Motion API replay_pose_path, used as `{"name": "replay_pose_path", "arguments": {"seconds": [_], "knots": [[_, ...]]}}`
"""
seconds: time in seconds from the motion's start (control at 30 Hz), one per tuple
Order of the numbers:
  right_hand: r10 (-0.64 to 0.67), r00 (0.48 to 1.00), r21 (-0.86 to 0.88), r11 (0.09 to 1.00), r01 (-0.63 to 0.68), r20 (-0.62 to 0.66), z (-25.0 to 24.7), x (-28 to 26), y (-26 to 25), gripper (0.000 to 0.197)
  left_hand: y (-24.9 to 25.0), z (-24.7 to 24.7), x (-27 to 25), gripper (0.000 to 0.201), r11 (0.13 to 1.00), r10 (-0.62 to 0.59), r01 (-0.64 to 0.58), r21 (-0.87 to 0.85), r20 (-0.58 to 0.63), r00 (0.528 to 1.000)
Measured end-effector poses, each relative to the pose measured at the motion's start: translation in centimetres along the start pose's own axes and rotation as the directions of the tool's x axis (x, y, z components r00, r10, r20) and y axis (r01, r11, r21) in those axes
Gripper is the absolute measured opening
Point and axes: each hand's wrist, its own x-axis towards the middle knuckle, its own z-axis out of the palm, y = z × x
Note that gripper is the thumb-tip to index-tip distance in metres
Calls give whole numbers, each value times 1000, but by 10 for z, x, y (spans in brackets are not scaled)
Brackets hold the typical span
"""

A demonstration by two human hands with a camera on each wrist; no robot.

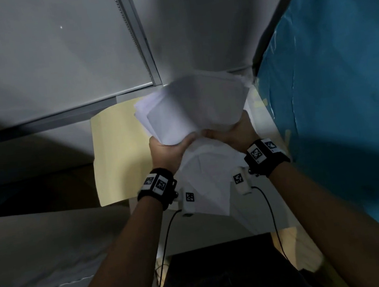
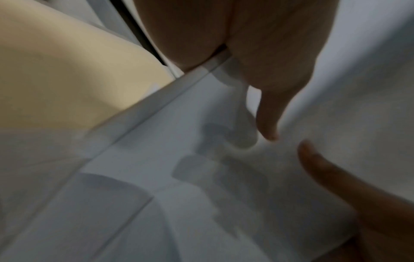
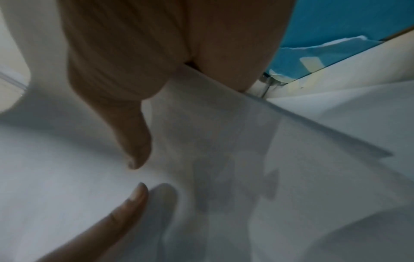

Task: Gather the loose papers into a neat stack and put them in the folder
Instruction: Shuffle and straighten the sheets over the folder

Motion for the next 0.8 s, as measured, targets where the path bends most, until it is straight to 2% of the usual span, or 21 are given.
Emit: {"name": "replay_pose_path", "arguments": {"seconds": [0.1,0.2,0.23,0.3,0.33,0.37,0.4,0.47,0.5,0.53,0.6,0.67,0.73,0.8], "knots": [[15,998,-2,1000,-15,-59,1,-1,8,63,-7,3,-2,49,998,12,-15,-62,-48,999],[85,996,-62,994,-87,-24,4,-3,26,30,-13,7,-15,38,999,-28,27,-45,-30,999],[102,994,-63,993,-104,-23,3,-1,29,28,-14,7,-16,29,999,-12,11,-40,-23,1000],[136,988,-87,986,-142,-68,-12,9,32,51,-14,3,-14,18,996,68,-67,-60,8,998],[140,985,-128,980,-151,-97,-23,15,34,57,-17,-3,-10,22,992,98,-97,-83,4,995],[143,982,-167,972,-163,-123,-38,22,38,52,-24,-9,-5,32,994,67,-68,-91,-19,998],[149,979,-192,966,-174,-140,-51,28,43,47,-31,-15,-1,39,996,2,-7,-86,-60,998],[191,968,-287,930,-232,-163,-74,41,60,53,-57,-24,9,34,989,-139,144,21,-165,976],[231,959,-346,897,-276,-167,-81,47,71,62,-68,-25,10,41,961,-221,245,125,-180,959],[268,951,-396,865,-309,-155,-83,52,81,73,-79,-25,12,56,910,-291,331,249,-185,939],[313,944,-460,826,-326,-108,-82,57,93,86,-89,-21,10,82,794,-375,434,426,-218,901],[304,952,-516,809,-282,-44,-72,51,96,84,-92,-13,9,93,778,-413,483,402,-252,875],[270,963,-519,825,-224,14,-56,35,99,76,-93,-5,7,94,800,-448,516,307,-268,853],[280,958,-489,845,-217,57,-39,16,109,78,-98,0,6,91,822,-454,511,251,-254,854]]}}
